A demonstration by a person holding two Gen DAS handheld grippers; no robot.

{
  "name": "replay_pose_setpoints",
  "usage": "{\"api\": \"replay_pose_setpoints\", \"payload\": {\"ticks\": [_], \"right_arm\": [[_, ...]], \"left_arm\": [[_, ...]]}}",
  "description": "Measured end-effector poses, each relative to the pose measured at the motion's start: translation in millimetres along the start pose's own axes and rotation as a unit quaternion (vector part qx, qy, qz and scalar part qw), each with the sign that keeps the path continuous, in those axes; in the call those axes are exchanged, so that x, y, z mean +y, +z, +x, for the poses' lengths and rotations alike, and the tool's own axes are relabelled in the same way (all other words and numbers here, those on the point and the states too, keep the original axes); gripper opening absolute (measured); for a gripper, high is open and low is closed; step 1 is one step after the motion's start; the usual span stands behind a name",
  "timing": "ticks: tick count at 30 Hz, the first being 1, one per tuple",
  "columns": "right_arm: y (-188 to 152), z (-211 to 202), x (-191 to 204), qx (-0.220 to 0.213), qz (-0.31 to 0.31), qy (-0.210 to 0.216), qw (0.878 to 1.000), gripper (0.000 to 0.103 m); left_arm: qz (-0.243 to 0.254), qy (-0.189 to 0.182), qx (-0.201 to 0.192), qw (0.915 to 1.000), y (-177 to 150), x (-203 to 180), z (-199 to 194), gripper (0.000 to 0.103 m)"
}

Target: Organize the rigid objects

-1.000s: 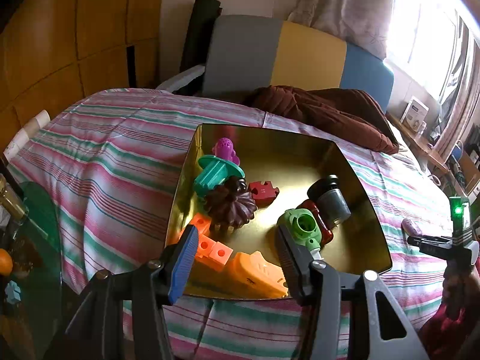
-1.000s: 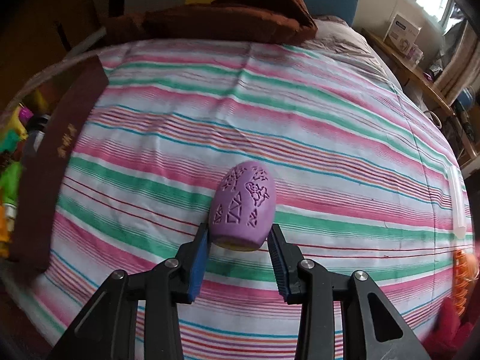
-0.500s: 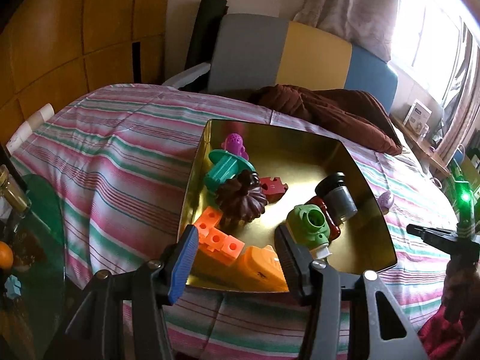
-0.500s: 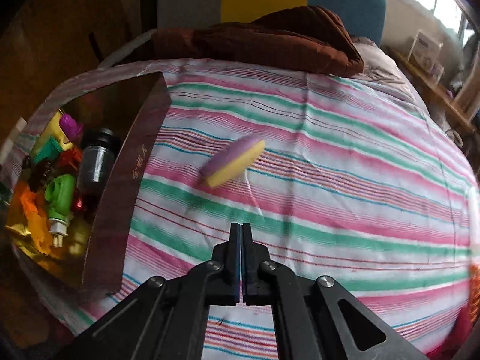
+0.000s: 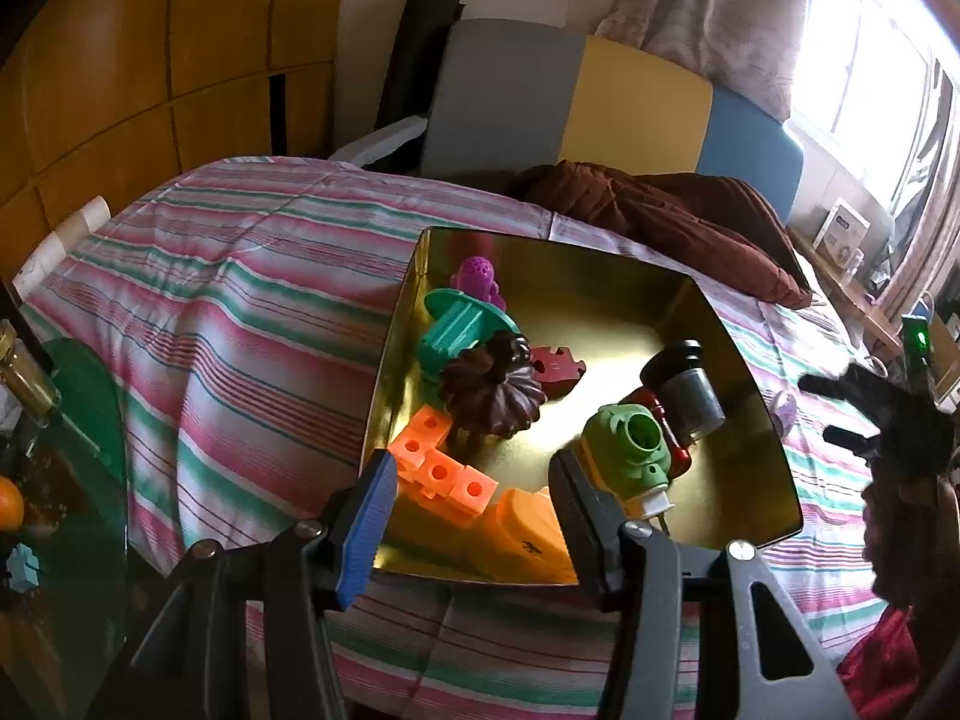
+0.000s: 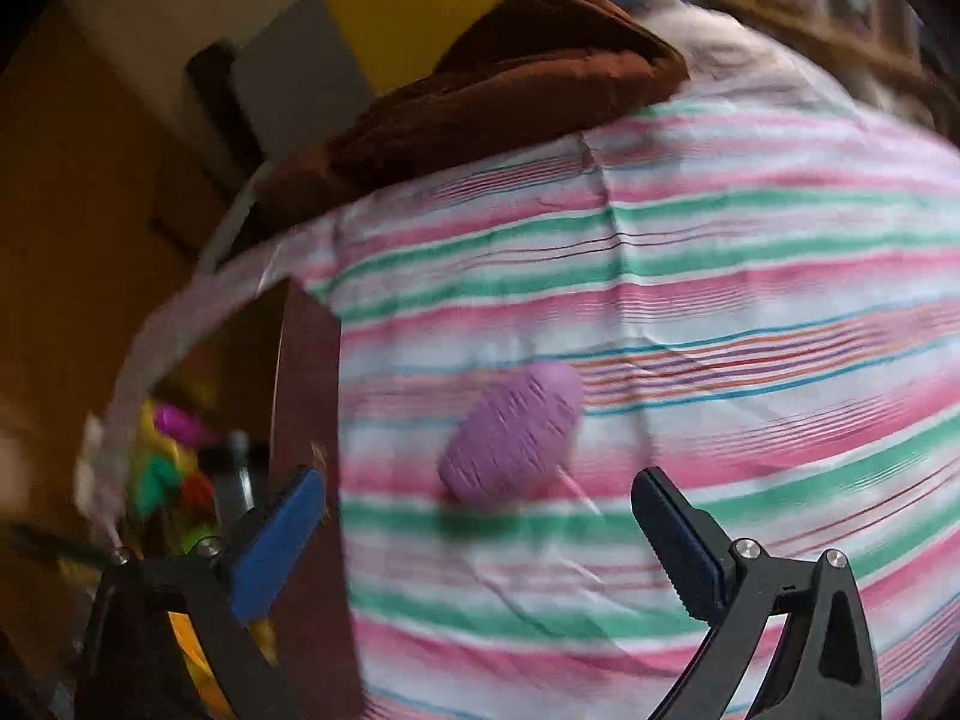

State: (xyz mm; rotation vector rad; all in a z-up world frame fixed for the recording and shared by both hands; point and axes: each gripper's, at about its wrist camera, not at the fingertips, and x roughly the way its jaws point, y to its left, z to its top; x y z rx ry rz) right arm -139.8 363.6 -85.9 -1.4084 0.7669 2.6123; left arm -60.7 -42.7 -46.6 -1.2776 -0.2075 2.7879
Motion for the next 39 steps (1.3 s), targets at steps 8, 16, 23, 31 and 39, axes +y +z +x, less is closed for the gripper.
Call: {"api": "replay_pose_setpoints", "payload": {"ticks": [8, 16, 23, 31, 39], "right_arm": [[4, 54, 26, 0.051, -0.075, -0.116, 0.989, 0.04], [-4, 20, 54, 0.006, -0.13, -0.103, 0.986, 0.027], [-10, 3, 98, -0.01, -0.208, -0.091, 0.974, 0.0], [-1, 15, 69, 0.017, -0.134, -0.062, 0.989, 0.036], [8, 40, 73, 0.049, -0.134, -0.051, 0.988, 0.091]], "left_arm": [[-0.002, 0.016, -0.002, 0.9999, 2, 8, 3, 0.053], [-0.008, 0.017, -0.001, 0.9998, 2, 15, 3, 0.053], [-0.011, 0.013, 0.002, 0.9999, -1, 17, 2, 0.053], [-0.019, 0.012, 0.008, 0.9997, -5, 24, 4, 0.053], [-0.013, 0.013, 0.008, 0.9998, -4, 20, 4, 0.053]]}}
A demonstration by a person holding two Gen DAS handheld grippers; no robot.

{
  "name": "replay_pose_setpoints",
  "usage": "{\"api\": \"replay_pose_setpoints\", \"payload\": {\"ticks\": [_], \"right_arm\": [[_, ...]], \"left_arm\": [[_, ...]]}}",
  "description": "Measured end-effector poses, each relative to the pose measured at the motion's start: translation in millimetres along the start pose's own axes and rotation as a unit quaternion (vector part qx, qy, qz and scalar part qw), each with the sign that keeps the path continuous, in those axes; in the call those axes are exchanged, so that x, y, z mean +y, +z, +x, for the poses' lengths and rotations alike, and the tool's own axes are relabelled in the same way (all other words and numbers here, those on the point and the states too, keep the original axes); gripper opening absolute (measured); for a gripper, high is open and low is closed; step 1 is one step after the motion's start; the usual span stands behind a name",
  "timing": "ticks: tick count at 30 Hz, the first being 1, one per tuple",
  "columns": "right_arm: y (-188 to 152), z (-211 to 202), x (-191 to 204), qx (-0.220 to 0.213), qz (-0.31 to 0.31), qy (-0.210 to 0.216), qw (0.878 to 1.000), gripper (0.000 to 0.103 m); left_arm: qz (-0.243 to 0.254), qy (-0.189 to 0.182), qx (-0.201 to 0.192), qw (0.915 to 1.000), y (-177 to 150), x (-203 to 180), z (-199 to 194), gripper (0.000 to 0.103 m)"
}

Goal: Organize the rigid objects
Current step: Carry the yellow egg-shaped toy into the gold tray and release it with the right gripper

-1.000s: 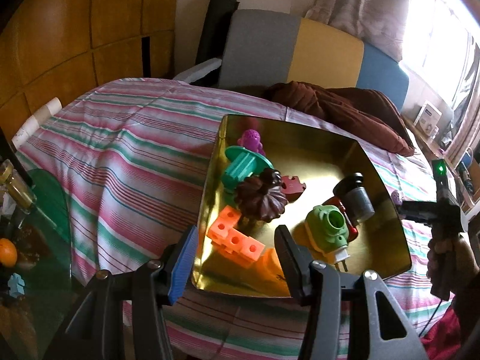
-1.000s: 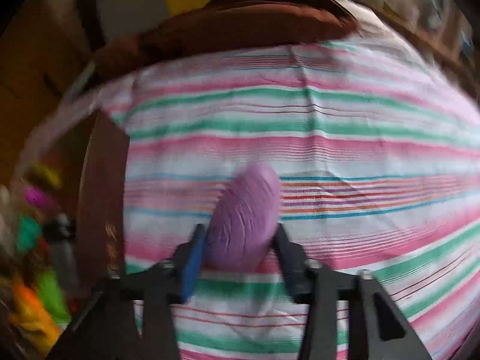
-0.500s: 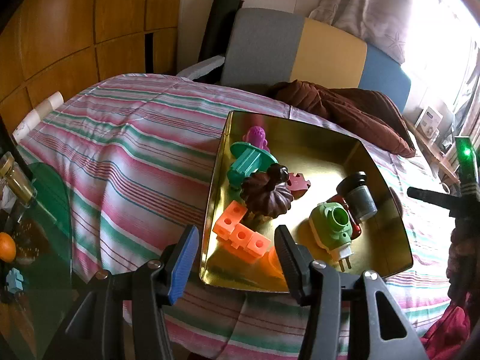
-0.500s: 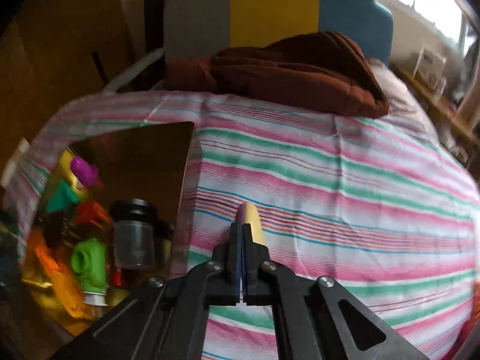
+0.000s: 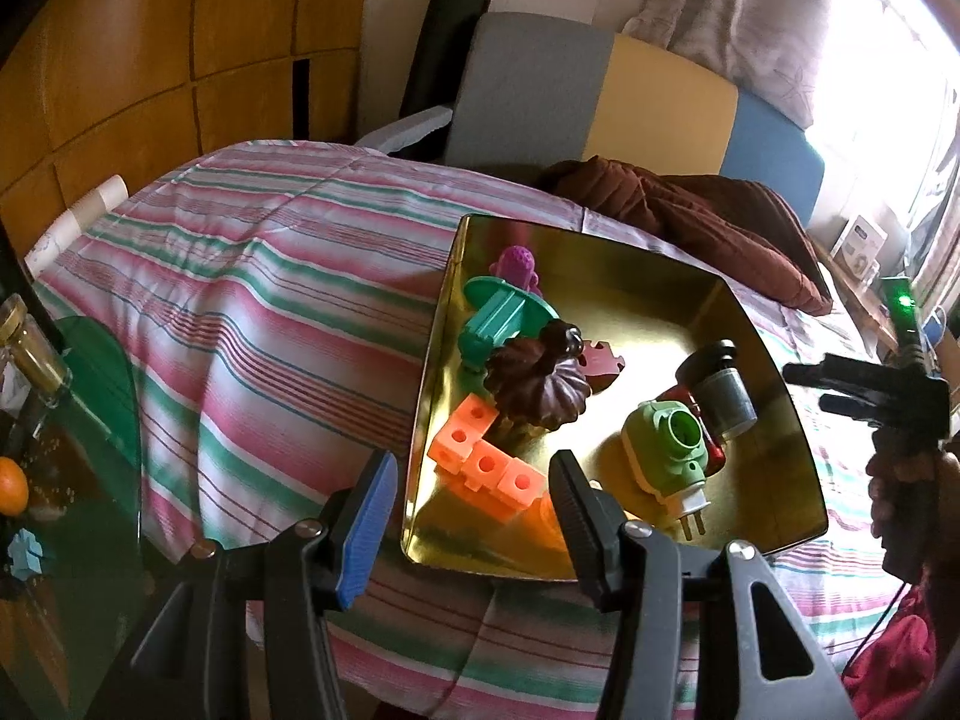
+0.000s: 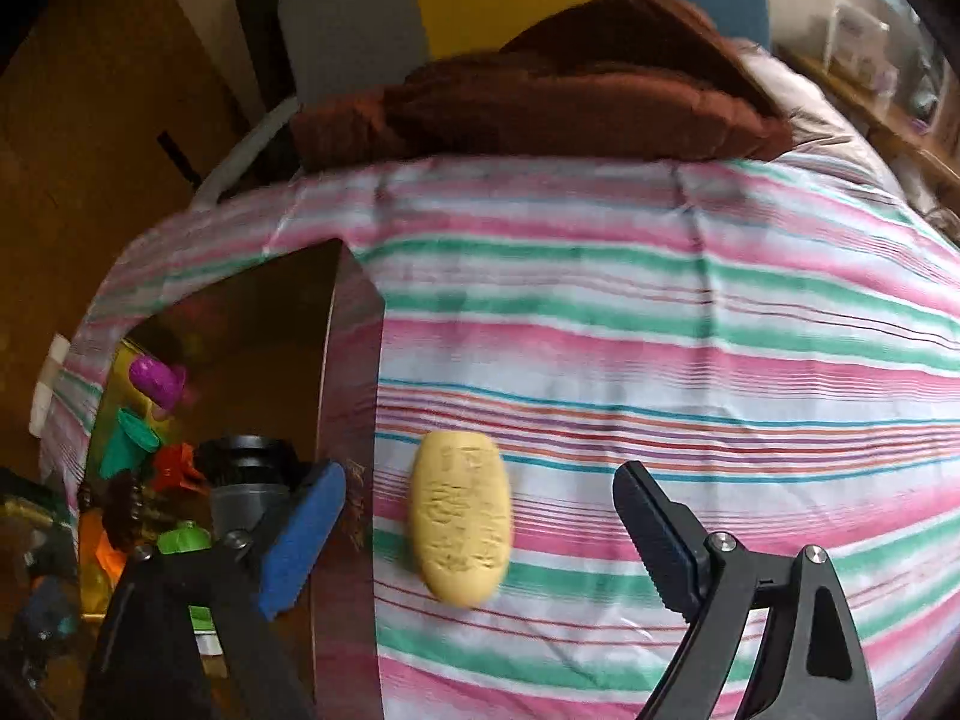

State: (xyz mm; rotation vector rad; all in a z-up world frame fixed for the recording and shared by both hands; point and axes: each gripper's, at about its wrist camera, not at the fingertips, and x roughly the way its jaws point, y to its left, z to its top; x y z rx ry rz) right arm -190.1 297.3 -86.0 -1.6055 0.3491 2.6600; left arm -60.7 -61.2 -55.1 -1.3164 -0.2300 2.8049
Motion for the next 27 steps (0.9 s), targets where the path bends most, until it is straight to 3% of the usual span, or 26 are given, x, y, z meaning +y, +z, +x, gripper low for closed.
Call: {"api": "replay_pose_setpoints", "payload": {"ticks": [1, 3, 4, 5, 9, 13, 15, 16, 21, 24, 27], "right_arm": [[0, 10, 3, 0.021, -0.007, -0.005, 1.0, 0.088], [1, 15, -4, 0.026, 0.024, 0.029, 0.999, 0.084], [1, 19, -10, 0.035, 0.039, 0.044, 0.998, 0.069], [-2, 30, -15, 0.07, 0.048, 0.055, 0.995, 0.064], [-10, 26, -21, 0.058, 0.032, 0.083, 0.994, 0.063], [-11, 29, 0, 0.046, -0.028, 0.038, 0.998, 0.063], [-9, 31, 1, 0.046, -0.028, 0.037, 0.998, 0.047], [-9, 29, 2, 0.046, -0.032, 0.044, 0.997, 0.043], [-23, 14, -9, 0.043, -0.033, 0.034, 0.998, 0.043], [-23, -13, -20, 0.008, -0.012, 0.041, 0.999, 0.043], [-19, -47, -6, -0.03, -0.026, 0.067, 0.997, 0.043]], "left_arm": [[0.001, 0.0, 0.001, 1.0, 0, -1, 0, 0.053], [0.002, 0.0, 0.002, 1.0, 0, -2, 1, 0.053], [0.003, 0.002, 0.002, 1.0, 1, -3, 2, 0.053], [0.004, 0.002, 0.003, 1.0, 1, -4, 2, 0.053], [0.003, 0.005, 0.003, 1.0, 1, -6, 2, 0.053], [0.0, 0.009, 0.0, 1.0, 3, -8, 2, 0.053], [0.0, 0.012, -0.005, 0.9999, 2, -9, -1, 0.053], [0.001, 0.014, -0.005, 0.9999, 1, -10, -2, 0.053], [0.002, 0.013, -0.008, 0.9999, 1, -9, -5, 0.053], [0.002, 0.012, -0.008, 0.9999, 0, -9, -7, 0.053], [0.002, 0.012, -0.009, 0.9999, -1, -9, -8, 0.053]]}}
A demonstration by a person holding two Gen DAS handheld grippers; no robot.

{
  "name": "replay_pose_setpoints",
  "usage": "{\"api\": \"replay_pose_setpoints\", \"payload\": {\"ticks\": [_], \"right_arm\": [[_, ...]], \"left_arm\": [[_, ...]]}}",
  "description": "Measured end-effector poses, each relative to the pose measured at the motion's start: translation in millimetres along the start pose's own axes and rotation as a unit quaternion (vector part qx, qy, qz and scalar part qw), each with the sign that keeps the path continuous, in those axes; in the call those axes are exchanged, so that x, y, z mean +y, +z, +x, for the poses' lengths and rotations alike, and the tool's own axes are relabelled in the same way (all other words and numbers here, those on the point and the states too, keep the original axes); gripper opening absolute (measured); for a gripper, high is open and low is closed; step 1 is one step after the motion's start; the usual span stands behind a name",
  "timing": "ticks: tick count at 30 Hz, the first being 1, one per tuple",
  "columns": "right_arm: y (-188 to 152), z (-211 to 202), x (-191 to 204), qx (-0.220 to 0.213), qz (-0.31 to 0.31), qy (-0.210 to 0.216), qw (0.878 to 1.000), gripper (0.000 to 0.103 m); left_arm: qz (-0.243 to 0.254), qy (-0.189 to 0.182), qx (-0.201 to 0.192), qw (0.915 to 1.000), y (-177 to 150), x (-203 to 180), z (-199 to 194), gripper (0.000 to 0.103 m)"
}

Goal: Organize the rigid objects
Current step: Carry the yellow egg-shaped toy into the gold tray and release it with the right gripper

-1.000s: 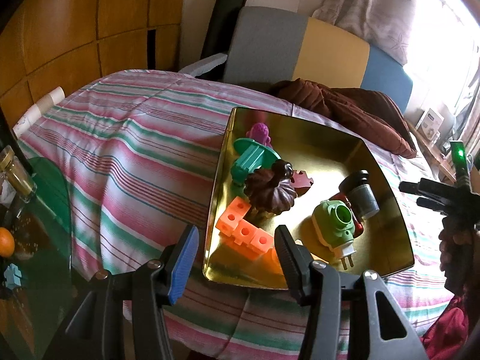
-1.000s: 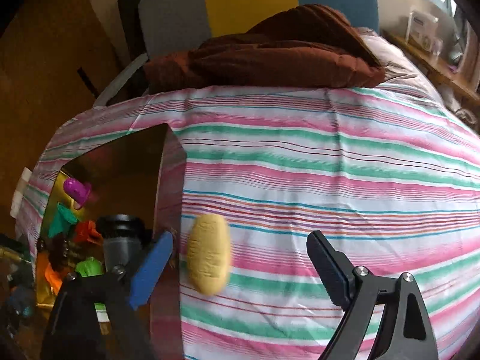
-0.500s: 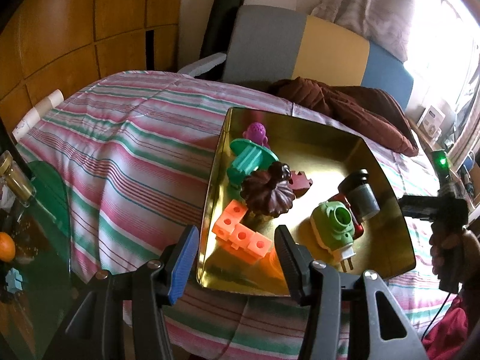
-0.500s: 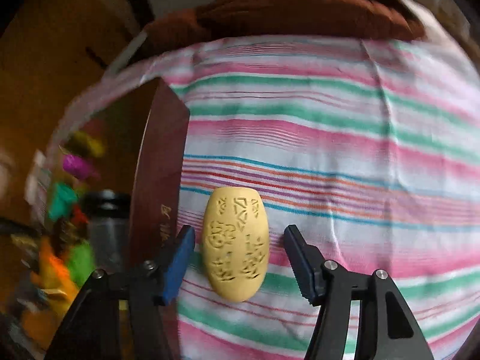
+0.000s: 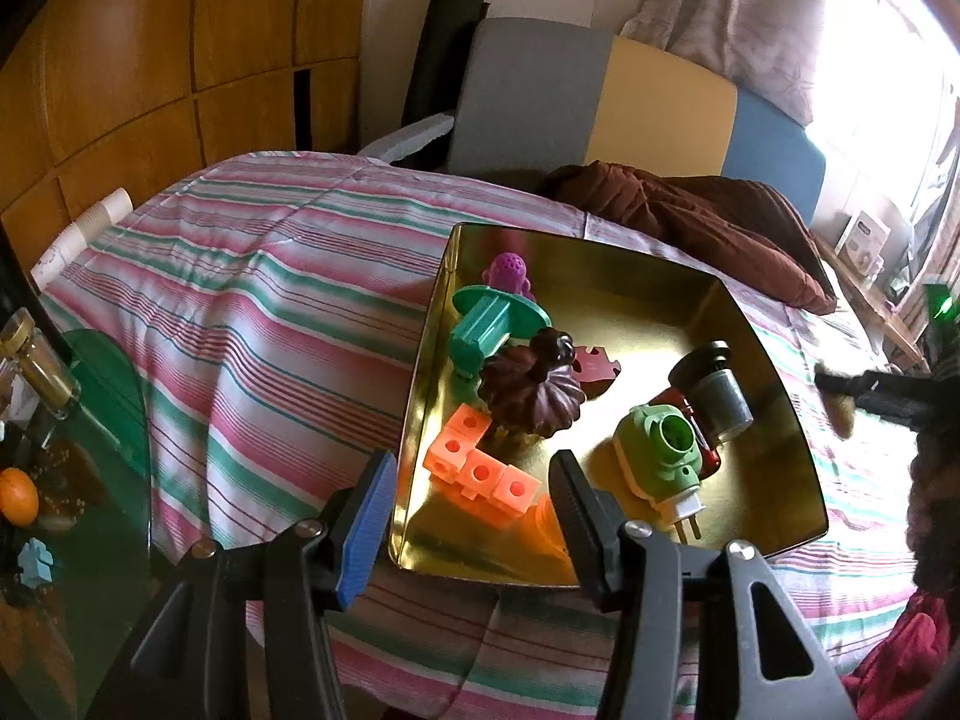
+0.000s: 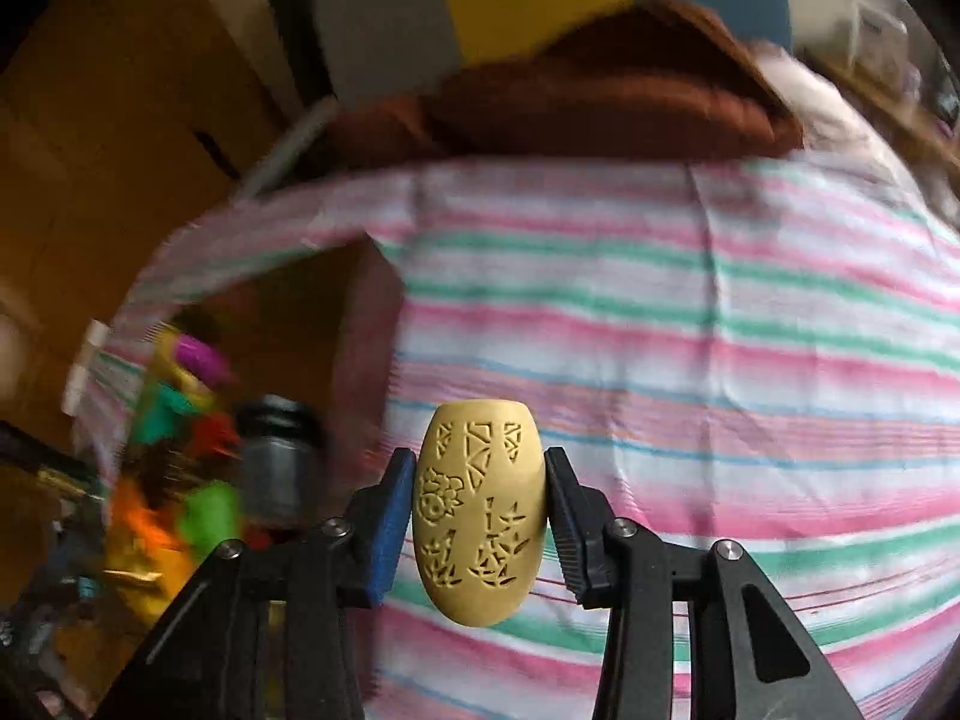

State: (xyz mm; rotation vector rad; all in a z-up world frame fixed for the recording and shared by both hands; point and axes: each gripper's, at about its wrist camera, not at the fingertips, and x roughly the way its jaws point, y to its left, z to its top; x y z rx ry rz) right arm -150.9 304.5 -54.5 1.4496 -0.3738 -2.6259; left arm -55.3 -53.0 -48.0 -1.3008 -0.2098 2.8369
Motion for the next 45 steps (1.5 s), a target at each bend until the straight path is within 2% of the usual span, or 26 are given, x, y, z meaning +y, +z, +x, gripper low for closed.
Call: {"api": "replay_pose_setpoints", "payload": {"ticks": [4, 5, 9, 12, 19, 21, 24, 27, 29, 31, 35, 39, 42, 45], "right_arm": [[7, -12, 52, -0.016, -0.063, 0.034, 0.997, 0.043], [7, -6, 75, -0.013, -0.085, 0.043, 0.995, 0.043], [0, 18, 123, 0.008, -0.135, 0.048, 0.99, 0.043], [-2, 37, 144, 0.022, -0.155, 0.044, 0.987, 0.043], [2, 79, 163, 0.048, -0.163, 0.019, 0.985, 0.044], [-1, 91, 161, 0.058, -0.163, 0.003, 0.985, 0.044], [-7, 104, 160, 0.074, -0.154, 0.001, 0.985, 0.045], [-10, 97, 159, 0.062, -0.152, 0.011, 0.986, 0.053], [-11, 88, 159, 0.047, -0.15, 0.019, 0.987, 0.063], [-12, 79, 160, 0.032, -0.155, 0.022, 0.987, 0.064], [-17, 64, 163, 0.009, -0.155, 0.019, 0.988, 0.073], [-26, 42, 159, -0.028, -0.147, -0.012, 0.989, 0.079], [-38, 19, 155, -0.064, -0.14, -0.041, 0.987, 0.084], [-52, -4, 151, -0.099, -0.134, -0.067, 0.984, 0.089]], "left_arm": [[-0.001, 0.001, -0.001, 1.0, 0, 0, -3, 0.053], [-0.001, 0.001, -0.002, 1.0, 0, 0, -4, 0.053], [-0.005, 0.003, -0.006, 1.0, 0, 3, -8, 0.053], [-0.005, 0.01, -0.014, 0.9998, 0, 4, -11, 0.053], [-0.004, 0.022, -0.024, 0.9995, 1, 6, -15, 0.053], [-0.001, 0.027, -0.029, 0.9992, 1, 4, -17, 0.053], [0.003, 0.027, -0.036, 0.999, 2, 3, -20, 0.053], [0.0, 0.026, -0.041, 0.9988, 5, 2, -22, 0.06], [-0.005, 0.021, -0.044, 0.9988, 6, 2, -23, 0.063], [-0.007, 0.019, -0.053, 0.9984, 6, 1, -27, 0.063], [-0.006, 0.02, -0.061, 0.9979, 8, -3, -32, 0.064], [-0.005, 0.026, -0.073, 0.997, 10, -8, -38, 0.066], [-0.007, 0.04, -0.091, 0.995, 9, -12, -46, 0.073], [-0.016, 0.03, -0.11, 0.9933, 8, -15, -54, 0.073]]}}
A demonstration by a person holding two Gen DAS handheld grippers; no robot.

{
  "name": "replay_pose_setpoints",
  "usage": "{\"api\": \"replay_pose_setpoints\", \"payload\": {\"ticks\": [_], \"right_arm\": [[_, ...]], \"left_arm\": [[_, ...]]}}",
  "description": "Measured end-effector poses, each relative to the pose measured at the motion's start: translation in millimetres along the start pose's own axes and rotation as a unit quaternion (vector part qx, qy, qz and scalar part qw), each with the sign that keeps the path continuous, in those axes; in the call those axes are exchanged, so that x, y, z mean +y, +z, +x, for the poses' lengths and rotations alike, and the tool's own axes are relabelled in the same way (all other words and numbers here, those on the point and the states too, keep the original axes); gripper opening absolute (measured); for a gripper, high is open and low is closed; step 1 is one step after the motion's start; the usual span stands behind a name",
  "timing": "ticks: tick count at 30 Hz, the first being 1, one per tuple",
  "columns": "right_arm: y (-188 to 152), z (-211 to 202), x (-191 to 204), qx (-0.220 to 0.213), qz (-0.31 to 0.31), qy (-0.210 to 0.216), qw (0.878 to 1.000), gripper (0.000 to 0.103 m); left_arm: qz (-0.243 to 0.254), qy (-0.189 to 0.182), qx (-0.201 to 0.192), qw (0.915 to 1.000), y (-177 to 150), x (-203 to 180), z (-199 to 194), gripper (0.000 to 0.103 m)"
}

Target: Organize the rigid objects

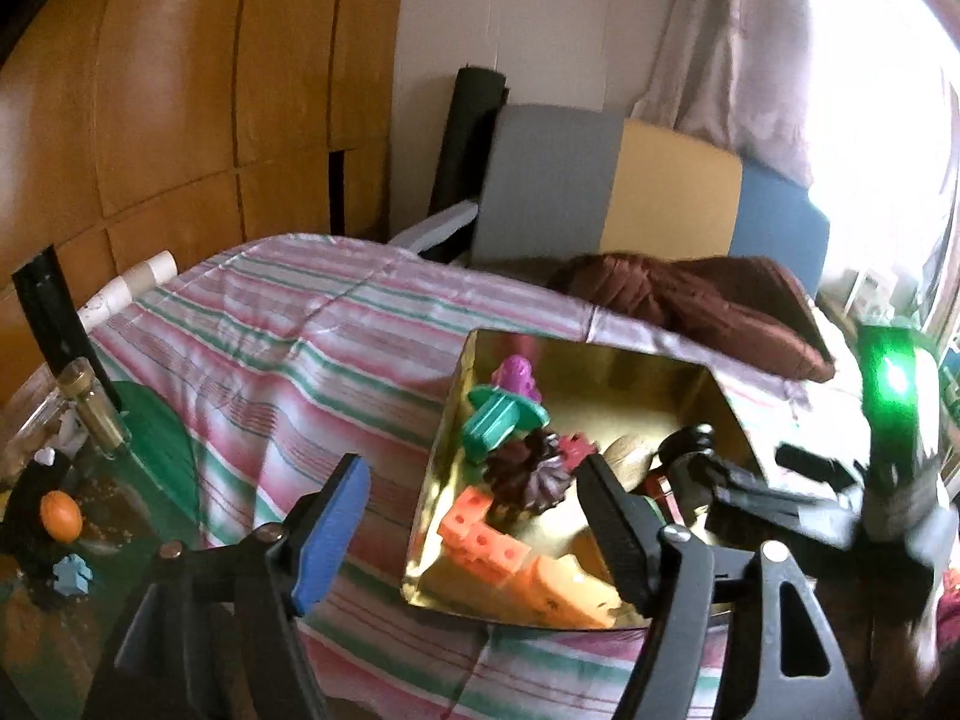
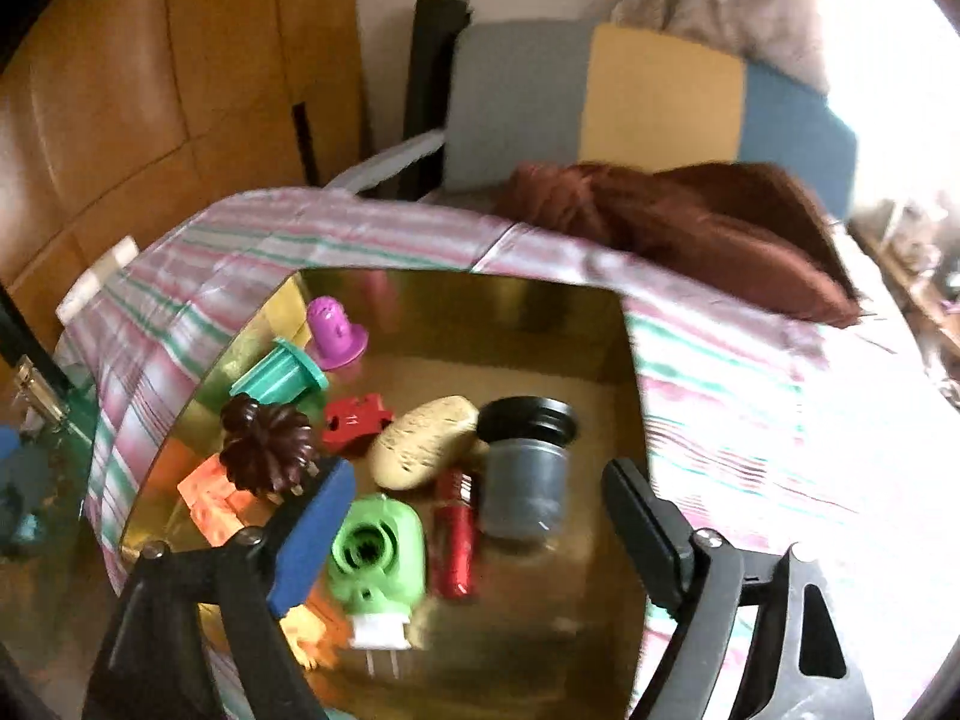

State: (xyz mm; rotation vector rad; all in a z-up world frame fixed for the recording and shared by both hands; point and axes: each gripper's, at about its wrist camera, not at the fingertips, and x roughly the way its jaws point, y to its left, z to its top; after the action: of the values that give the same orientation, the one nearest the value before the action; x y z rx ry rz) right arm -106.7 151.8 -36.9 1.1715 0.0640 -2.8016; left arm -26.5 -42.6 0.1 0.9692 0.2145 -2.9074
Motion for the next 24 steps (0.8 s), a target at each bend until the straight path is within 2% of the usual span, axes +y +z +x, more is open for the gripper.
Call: {"api": "replay_pose_setpoints", "payload": {"ticks": [7, 9, 14, 21, 24], "right_arm": [[-38, -52, -7, -0.066, 0.019, -0.079, 0.995, 0.098], [-44, -61, -8, -0.073, 0.022, -0.089, 0.993, 0.101], [-49, -77, -4, -0.094, 0.02, -0.087, 0.992, 0.102], [-46, -88, 3, -0.111, 0.013, -0.069, 0.991, 0.102], [-46, -88, 8, -0.111, 0.006, -0.068, 0.991, 0.102]], "left_arm": [[0.0, 0.009, -0.021, 0.9997, -3, -15, -16, 0.078], [0.007, 0.014, -0.024, 0.9996, -5, -19, -18, 0.078], [0.022, 0.026, -0.041, 0.9986, -8, -29, -28, 0.078], [0.007, -0.004, -0.019, 0.9998, -9, -27, -26, 0.078], [0.009, -0.004, -0.02, 0.9998, -10, -28, -26, 0.078]]}}
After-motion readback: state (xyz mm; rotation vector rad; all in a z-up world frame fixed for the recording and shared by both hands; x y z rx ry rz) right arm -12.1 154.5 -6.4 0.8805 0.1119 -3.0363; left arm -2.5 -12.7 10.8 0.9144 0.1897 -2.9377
